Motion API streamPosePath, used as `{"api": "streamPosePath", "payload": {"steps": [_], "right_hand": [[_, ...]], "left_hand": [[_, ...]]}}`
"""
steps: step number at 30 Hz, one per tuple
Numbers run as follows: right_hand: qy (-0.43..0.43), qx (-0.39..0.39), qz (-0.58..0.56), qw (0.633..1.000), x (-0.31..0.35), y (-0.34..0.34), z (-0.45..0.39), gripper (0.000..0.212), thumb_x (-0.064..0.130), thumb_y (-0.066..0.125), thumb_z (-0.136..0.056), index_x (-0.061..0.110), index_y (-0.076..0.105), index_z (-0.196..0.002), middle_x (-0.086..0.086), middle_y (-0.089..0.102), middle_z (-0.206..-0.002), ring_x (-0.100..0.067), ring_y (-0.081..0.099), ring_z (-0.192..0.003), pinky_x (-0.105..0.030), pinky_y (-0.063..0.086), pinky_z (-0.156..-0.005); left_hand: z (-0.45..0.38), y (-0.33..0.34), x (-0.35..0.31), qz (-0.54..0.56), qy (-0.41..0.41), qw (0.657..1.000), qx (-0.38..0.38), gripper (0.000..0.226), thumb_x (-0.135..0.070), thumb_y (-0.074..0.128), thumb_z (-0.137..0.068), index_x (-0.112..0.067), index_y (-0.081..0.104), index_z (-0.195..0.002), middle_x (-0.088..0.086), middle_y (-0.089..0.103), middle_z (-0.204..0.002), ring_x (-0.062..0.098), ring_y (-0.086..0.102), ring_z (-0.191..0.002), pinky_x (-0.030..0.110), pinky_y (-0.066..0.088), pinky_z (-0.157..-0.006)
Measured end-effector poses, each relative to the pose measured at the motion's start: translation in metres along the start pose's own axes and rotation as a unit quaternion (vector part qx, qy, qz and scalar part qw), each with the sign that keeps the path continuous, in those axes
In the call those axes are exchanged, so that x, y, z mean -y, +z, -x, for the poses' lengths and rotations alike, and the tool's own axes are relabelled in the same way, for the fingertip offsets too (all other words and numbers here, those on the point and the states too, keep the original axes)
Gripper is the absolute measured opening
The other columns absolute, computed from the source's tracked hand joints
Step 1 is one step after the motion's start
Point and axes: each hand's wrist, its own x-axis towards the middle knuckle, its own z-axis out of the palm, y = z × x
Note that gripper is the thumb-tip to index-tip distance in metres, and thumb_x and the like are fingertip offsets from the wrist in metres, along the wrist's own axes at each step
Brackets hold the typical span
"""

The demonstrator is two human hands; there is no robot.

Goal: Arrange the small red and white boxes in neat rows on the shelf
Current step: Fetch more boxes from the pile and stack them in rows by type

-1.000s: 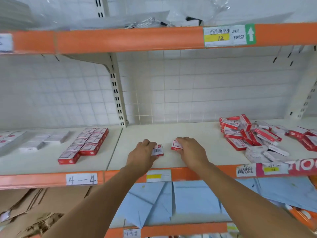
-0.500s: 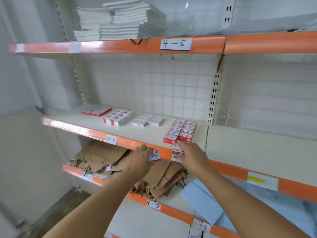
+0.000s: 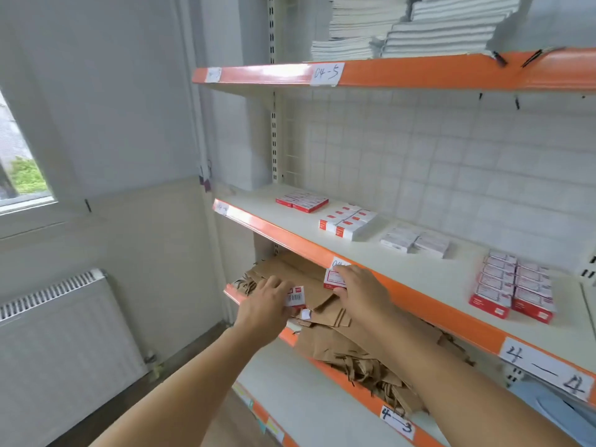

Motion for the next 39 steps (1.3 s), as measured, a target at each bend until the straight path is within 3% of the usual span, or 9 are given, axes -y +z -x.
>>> {"api": "streamPosePath", "payload": {"steps": [7, 20, 24, 34, 39], "right_hand": [[-0.028, -0.013, -0.001, 1.0, 0.021, 0.026, -0.087, 0.044, 0.025, 0.052, -0.095, 0.021, 0.041, -0.138, 0.001, 0.051, -0.131, -0.018, 0.044, -0.119, -0.033, 0.043, -0.089], [-0.024, -0.02, -0.013, 0.999, 0.036, 0.057, -0.229, 0.049, 0.021, 0.057, -0.093, 0.017, 0.042, -0.139, -0.001, 0.049, -0.138, -0.02, 0.043, -0.127, -0.033, 0.039, -0.098], [0.013, -0.044, -0.014, 0.999, 0.044, 0.075, -0.262, 0.053, 0.02, 0.06, -0.091, 0.013, 0.04, -0.14, -0.003, 0.048, -0.14, -0.021, 0.043, -0.129, -0.032, 0.038, -0.102], [0.142, -0.057, 0.004, 0.988, 0.053, 0.103, -0.296, 0.045, 0.026, 0.061, -0.09, 0.017, 0.048, -0.133, 0.002, 0.044, -0.126, -0.017, 0.049, -0.114, -0.03, 0.046, -0.085], [0.164, -0.077, -0.005, 0.983, 0.047, 0.109, -0.299, 0.045, 0.028, 0.061, -0.09, 0.018, 0.05, -0.132, 0.004, 0.043, -0.126, -0.015, 0.049, -0.115, -0.028, 0.045, -0.088]], "left_hand": [[-0.064, -0.001, 0.055, -0.019, -0.039, 0.999, -0.007, 0.042, -0.033, 0.051, -0.094, -0.032, 0.042, -0.134, -0.008, 0.046, -0.126, 0.013, 0.04, -0.12, 0.029, 0.051, -0.074], [-0.194, -0.014, 0.129, -0.01, -0.031, 0.999, -0.03, 0.042, -0.035, 0.05, -0.094, -0.03, 0.043, -0.136, -0.007, 0.046, -0.129, 0.015, 0.04, -0.12, 0.034, 0.051, -0.075], [-0.241, -0.014, 0.158, -0.004, 0.01, 1.0, -0.015, 0.043, -0.034, 0.052, -0.094, -0.027, 0.044, -0.135, -0.005, 0.046, -0.129, 0.017, 0.04, -0.12, 0.036, 0.048, -0.08], [-0.333, 0.005, 0.198, 0.02, 0.129, 0.99, 0.048, 0.044, -0.032, 0.055, -0.092, -0.028, 0.045, -0.135, -0.004, 0.047, -0.127, 0.016, 0.04, -0.118, 0.032, 0.047, -0.085], [-0.357, 0.021, 0.194, 0.03, 0.16, 0.984, 0.069, 0.046, -0.034, 0.057, -0.091, -0.027, 0.045, -0.135, -0.005, 0.046, -0.13, 0.017, 0.039, -0.121, 0.036, 0.046, -0.087]]}}
